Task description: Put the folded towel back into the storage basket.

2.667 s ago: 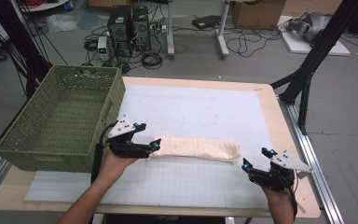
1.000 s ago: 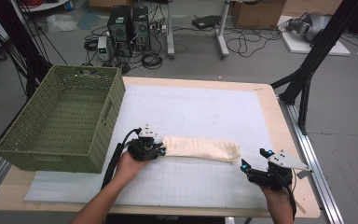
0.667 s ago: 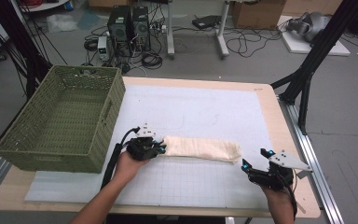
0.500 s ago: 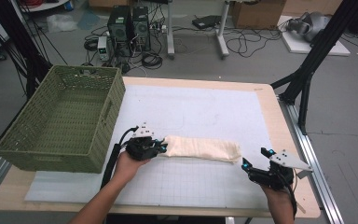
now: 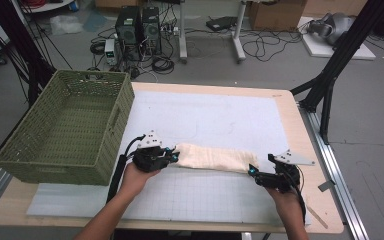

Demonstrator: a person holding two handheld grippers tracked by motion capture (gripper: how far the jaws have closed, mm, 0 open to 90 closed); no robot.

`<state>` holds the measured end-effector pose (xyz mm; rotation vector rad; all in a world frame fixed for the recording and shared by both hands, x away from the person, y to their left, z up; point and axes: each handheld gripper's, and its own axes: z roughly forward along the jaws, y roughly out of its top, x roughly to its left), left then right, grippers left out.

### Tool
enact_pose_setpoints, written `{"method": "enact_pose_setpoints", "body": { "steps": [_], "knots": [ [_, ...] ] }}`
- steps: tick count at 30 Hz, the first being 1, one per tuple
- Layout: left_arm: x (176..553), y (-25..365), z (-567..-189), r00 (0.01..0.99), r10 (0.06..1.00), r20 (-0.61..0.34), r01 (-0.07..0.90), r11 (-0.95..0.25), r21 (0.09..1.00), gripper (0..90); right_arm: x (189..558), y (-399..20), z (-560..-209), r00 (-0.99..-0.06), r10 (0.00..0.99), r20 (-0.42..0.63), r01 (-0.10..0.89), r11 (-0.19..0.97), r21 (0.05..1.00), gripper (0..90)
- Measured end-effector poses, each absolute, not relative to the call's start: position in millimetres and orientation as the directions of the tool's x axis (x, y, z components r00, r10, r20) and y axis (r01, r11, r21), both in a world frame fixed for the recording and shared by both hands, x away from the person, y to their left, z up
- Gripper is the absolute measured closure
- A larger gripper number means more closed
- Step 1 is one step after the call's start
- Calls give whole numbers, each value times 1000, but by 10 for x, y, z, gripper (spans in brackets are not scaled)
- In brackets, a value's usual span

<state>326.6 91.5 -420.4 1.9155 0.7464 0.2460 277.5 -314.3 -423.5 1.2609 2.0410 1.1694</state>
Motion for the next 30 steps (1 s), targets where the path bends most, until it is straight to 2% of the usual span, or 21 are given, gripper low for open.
{"method": "enact_pose_setpoints", "body": {
  "steps": [4,8,13,14,17,22,26,27,30],
  "knots": [
    [3258,922,-4194,791,594,-146,379,-288,879,793,2883,-3114,-4284,-462,884,62,519,213,828,166],
    [3253,919,-4194,793,594,-137,372,-292,881,792,3009,-3025,-4387,-462,885,67,574,241,782,229],
    [3234,909,-4197,802,586,-119,357,-309,881,792,3029,-3025,-4453,-475,875,92,607,250,755,359],
    [3234,909,-4197,802,586,-119,357,-309,881,792,3029,-3025,-4453,-475,875,92,607,250,755,359],
    [3225,909,-4197,801,587,-116,354,-308,883,792,3040,-3037,-4481,-467,876,118,631,237,739,488],
    [3205,920,-4234,801,589,-112,352,-311,883,792,3036,-3051,-4480,-449,885,122,640,223,735,581],
    [3196,924,-4254,801,589,-111,350,-309,884,792,3039,-3061,-4476,-447,885,127,641,219,735,608],
    [3189,924,-4259,801,589,-108,348,-311,884,792,3039,-3051,-4470,-479,868,135,634,235,737,715],
    [3185,928,-4267,803,588,-97,341,-320,884,792,3027,-3001,-4460,-488,867,102,622,263,738,742]
  ]
}}
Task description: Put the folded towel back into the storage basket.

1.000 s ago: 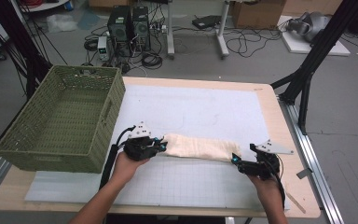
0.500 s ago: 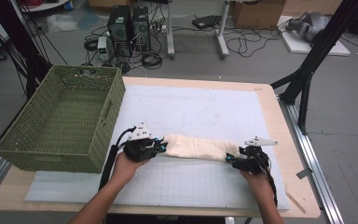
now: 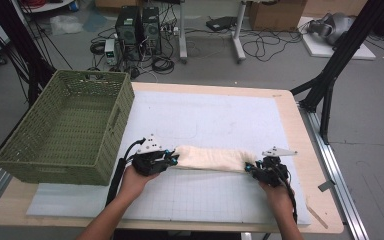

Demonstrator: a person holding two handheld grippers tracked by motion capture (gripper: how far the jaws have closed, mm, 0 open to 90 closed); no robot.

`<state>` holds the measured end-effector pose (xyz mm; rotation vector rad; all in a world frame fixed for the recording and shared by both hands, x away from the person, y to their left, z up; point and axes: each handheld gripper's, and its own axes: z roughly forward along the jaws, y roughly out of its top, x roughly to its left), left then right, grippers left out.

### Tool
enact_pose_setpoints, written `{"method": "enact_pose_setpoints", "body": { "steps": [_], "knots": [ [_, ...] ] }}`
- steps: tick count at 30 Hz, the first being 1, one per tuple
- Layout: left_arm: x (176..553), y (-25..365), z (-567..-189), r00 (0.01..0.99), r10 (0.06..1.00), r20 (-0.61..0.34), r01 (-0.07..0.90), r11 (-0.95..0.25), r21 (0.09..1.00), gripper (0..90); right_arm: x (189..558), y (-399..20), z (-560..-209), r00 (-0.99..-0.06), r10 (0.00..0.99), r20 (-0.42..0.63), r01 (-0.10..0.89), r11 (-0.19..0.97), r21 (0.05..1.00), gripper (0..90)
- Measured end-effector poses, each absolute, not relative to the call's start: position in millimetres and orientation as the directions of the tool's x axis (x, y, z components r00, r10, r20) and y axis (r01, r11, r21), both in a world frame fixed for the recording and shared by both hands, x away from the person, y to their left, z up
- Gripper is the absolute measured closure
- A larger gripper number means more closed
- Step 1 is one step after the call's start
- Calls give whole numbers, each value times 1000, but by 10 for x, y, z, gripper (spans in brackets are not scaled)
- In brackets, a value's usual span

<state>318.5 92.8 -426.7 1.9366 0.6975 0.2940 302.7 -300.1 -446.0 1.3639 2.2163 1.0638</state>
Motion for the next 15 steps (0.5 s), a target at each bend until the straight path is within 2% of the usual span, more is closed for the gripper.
{"method": "enact_pose_setpoints", "body": {
  "steps": [1,4,15],
  "knots": [
    [3179,929,-4273,801,590,-99,343,-318,884,793,3031,-2999,-4459,-497,860,113,623,264,736,782],
    [3177,938,-4281,802,589,-99,342,-318,884,793,3032,-3021,-4458,-511,850,126,620,263,739,809],
    [3121,988,-4221,803,588,-101,323,-286,902,796,2972,-3096,-4356,-543,831,122,542,236,806,817]
  ]
}}
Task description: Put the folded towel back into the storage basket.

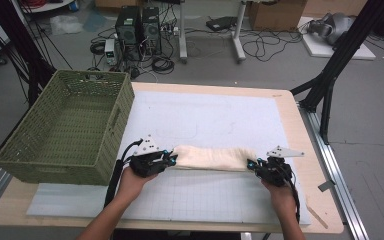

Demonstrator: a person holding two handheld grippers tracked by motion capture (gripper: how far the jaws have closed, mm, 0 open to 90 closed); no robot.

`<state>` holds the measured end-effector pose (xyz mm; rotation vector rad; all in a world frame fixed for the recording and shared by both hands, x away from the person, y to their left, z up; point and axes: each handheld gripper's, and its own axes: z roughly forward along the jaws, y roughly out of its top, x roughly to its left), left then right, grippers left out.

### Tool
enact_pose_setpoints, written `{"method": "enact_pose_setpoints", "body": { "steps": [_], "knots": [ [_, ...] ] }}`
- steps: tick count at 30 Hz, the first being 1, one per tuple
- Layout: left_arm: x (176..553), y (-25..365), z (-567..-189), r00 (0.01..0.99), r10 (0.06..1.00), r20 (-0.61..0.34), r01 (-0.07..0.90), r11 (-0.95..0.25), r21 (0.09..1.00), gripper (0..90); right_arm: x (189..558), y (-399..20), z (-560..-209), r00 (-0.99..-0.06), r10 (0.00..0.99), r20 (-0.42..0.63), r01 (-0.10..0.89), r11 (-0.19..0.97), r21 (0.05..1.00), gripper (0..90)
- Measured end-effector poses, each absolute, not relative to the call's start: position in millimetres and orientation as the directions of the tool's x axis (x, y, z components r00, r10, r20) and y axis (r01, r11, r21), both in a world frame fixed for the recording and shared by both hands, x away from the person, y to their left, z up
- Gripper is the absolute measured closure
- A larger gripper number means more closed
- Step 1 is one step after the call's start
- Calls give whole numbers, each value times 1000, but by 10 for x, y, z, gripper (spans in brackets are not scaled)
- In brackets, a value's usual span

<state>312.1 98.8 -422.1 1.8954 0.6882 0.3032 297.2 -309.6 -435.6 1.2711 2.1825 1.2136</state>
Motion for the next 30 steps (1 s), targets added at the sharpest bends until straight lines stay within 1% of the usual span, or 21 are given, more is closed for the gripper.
{"method": "enact_pose_setpoints", "body": {
  "steps": [3,10,13,14,19,24,26,30],
  "knots": [
    [3097,1013,-4197,804,586,-99,314,-277,908,796,2946,-3115,-4300,-560,821,110,499,229,836,817],
    [3036,1089,-4136,803,588,-93,289,-248,925,796,2917,-3092,-4236,-582,806,106,462,221,859,816],
    [3004,1125,-4103,801,592,-91,277,-232,933,796,2911,-3075,-4212,-589,803,93,442,224,869,815],
    [2994,1138,-4091,798,595,-91,274,-225,935,796,2905,-3056,-4182,-600,796,76,417,230,879,816],
    [2948,1228,-4012,793,603,-85,250,-196,948,796,2918,-3010,-4118,-623,780,46,371,243,896,815],
    [2905,1294,-3955,793,605,-78,237,-188,953,796,2963,-2963,-4070,-646,763,33,343,251,905,816],
    [2878,1335,-3923,791,607,-73,228,-182,956,796,2969,-2950,-4058,-649,760,41,347,247,905,816],
    [2830,1435,-3854,783,618,-69,214,-163,963,797,3027,-2855,-3948,-676,736,36,318,247,915,817]
  ]
}}
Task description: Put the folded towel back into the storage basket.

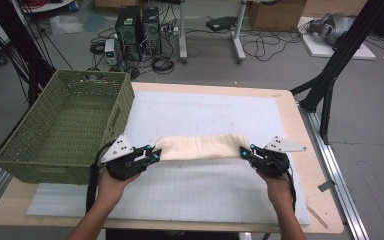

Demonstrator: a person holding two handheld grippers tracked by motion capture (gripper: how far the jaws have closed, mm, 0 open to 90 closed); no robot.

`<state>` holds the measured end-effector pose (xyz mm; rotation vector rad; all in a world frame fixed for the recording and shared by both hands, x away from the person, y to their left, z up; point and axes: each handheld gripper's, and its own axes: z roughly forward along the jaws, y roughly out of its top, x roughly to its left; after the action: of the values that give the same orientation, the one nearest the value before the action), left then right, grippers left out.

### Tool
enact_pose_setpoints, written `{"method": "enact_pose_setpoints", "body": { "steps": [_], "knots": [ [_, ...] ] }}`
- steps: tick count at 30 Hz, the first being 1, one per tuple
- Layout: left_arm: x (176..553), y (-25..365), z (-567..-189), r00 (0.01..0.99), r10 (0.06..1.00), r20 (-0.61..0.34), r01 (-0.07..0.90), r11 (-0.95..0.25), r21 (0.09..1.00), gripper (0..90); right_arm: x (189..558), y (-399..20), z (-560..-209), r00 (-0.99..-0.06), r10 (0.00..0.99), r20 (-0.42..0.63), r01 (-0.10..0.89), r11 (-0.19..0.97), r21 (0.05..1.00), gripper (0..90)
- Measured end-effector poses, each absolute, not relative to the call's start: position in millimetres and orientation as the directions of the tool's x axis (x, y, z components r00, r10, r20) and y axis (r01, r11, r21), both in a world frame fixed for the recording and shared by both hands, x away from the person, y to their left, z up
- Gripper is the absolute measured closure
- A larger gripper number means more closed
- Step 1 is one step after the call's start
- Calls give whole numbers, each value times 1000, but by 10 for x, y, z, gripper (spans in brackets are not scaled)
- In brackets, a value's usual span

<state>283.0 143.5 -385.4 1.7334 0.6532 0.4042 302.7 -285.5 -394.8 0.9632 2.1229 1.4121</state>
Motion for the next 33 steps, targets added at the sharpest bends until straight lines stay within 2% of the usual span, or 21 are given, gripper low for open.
{"method": "enact_pose_setpoints", "body": {
  "steps": [13,33],
  "knots": [
    [2689,1814,-3630,731,678,-71,178,-89,980,797,3325,-2457,-3633,-728,685,-25,255,305,918,816],
    [2486,2242,-3421,656,752,-58,133,-40,990,798,3842,-1767,-3189,-779,624,-59,193,329,924,817]
  ]
}}
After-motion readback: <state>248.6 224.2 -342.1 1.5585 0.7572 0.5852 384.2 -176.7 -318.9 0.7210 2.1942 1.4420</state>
